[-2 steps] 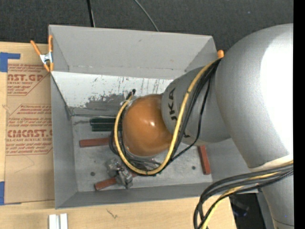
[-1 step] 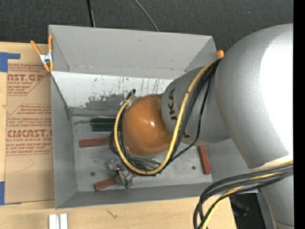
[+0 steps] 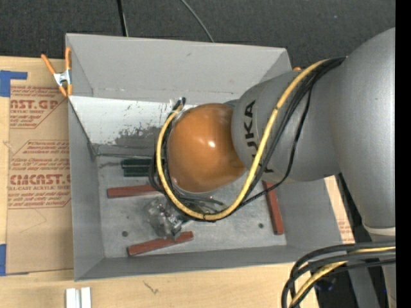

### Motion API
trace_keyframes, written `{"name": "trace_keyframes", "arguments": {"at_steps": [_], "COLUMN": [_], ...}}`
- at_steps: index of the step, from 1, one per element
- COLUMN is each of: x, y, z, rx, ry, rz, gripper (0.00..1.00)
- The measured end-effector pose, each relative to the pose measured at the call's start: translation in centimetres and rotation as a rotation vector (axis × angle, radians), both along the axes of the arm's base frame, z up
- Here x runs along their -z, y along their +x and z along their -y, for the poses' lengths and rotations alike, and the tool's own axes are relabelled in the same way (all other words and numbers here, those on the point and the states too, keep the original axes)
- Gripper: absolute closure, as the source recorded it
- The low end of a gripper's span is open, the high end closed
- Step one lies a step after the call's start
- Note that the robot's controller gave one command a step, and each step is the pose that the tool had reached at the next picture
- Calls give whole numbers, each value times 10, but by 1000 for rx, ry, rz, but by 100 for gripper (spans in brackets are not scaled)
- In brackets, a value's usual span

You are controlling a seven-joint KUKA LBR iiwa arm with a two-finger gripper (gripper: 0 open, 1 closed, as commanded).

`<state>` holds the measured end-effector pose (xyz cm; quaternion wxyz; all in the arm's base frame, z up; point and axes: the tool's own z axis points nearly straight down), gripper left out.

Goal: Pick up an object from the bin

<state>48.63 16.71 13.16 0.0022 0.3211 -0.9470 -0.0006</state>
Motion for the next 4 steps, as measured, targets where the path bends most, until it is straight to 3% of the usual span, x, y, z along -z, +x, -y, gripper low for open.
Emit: {"name": "trace_keyframes", "arguments": {"at_steps": [1,2,3,4], "x": [63,62,62,-86], "y": [0,-1,-1,16], "z": [11,12,12,10], "rx": [51,53,53,56], "ry": [3,3,3,3], "rz": [9,7,6,8], "gripper": [0,100,100,100]}}
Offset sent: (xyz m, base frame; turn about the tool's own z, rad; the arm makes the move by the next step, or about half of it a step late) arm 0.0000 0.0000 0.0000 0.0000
